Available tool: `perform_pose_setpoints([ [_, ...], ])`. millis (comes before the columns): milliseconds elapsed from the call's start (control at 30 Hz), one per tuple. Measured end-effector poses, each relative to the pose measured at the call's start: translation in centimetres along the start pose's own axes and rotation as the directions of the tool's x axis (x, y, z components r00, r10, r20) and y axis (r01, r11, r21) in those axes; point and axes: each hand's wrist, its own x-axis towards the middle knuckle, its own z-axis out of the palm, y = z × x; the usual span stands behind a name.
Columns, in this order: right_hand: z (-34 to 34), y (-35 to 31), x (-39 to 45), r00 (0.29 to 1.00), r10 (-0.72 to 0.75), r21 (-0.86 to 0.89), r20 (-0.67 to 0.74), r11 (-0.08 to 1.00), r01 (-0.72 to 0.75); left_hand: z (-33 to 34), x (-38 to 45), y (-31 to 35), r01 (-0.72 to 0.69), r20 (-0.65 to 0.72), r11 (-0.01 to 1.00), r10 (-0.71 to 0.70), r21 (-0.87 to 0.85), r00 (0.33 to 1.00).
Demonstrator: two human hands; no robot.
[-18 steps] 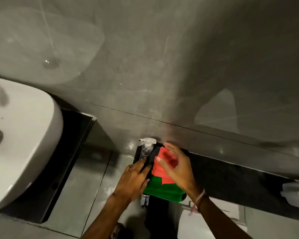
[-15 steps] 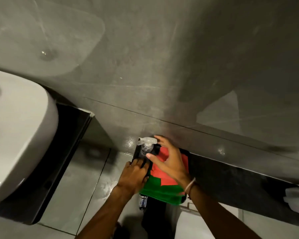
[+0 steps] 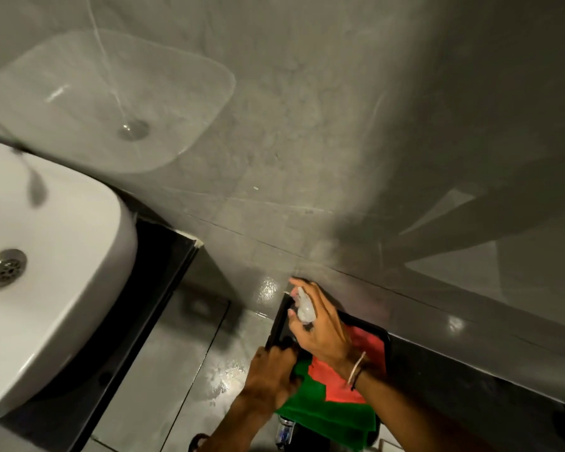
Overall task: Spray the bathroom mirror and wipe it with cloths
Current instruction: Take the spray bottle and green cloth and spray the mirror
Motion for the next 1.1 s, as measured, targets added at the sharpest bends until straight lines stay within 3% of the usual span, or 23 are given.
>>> perform_pose_setpoints([
  [67, 0.0, -1.4, 0.2, 0.999, -0.012, 0.017, -0.044, 1.000, 0.013, -1.0, -1.0, -0.4, 0.017, 0.017, 0.938, -0.012, -0.347, 1.000],
  [133, -0.5, -3.7, 1.1, 0.993, -0.084, -0.004, -0.089, 0.996, 0.084, -3.1, -2.5, -0.8, -0.049, -0.041, 0.804, 0.031, -0.592, 0.999],
  [200, -1.6, -6.4, 2.4, 0.975, -0.160, 0.001, -0.154, 0.987, 0.162, -6.3, -4.6, -1.0, -0.117, -0.139, 0.723, 0.029, -0.681, 0.990],
  [267, -3.5, -11.3, 4.0, 0.948, -0.223, 0.072, -0.229, 0.967, 0.245, -11.6, -7.7, -1.2, -0.210, -0.216, 0.705, 0.083, -0.677, 0.973],
  [367, -6.4, -19.3, 7.0, 0.888, -0.311, 0.148, -0.340, 0.914, 0.377, -21.5, -12.2, -1.6, -0.403, -0.346, 0.716, 0.235, -0.570, 0.908],
  [500, -10.0, -30.0, 10.6, 0.769, -0.397, 0.244, -0.500, 0.788, 0.565, -35.6, -20.7, -1.7, -0.534, -0.494, 0.766, 0.330, -0.357, 0.804],
  [567, -11.6, -34.5, 12.1, 0.729, -0.399, 0.284, -0.555, 0.733, 0.618, -41.8, -25.3, -0.8, -0.560, -0.594, 0.823, 0.404, -0.095, 0.696],
  [667, -13.5, -40.1, 13.9, 0.708, -0.382, 0.314, -0.594, 0.700, 0.641, -49.4, -31.2, 0.6, -0.454, -0.738, 0.853, 0.478, 0.259, 0.477],
  [800, -14.7, -47.9, 15.6, 0.742, -0.415, 0.392, -0.527, 0.656, 0.645, -57.5, -38.2, 2.6, -0.525, -0.806, 0.799, 0.502, 0.293, 0.314],
  [867, -15.1, -50.7, 16.1, 0.710, -0.460, 0.355, -0.533, 0.640, 0.682, -60.2, -40.7, 3.3, -0.578, -0.821, 0.760, 0.512, 0.297, 0.252],
  [933, -15.8, -52.9, 16.5, 0.648, -0.513, 0.258, -0.562, 0.636, 0.727, -62.1, -42.1, 3.7, -0.609, -0.820, 0.733, 0.525, 0.302, 0.226],
  [1100, -17.3, -56.6, 17.0, 0.553, -0.565, 0.080, -0.613, 0.652, 0.754, -64.6, -43.0, 4.3, -0.633, -0.771, 0.710, 0.577, 0.309, 0.271],
])
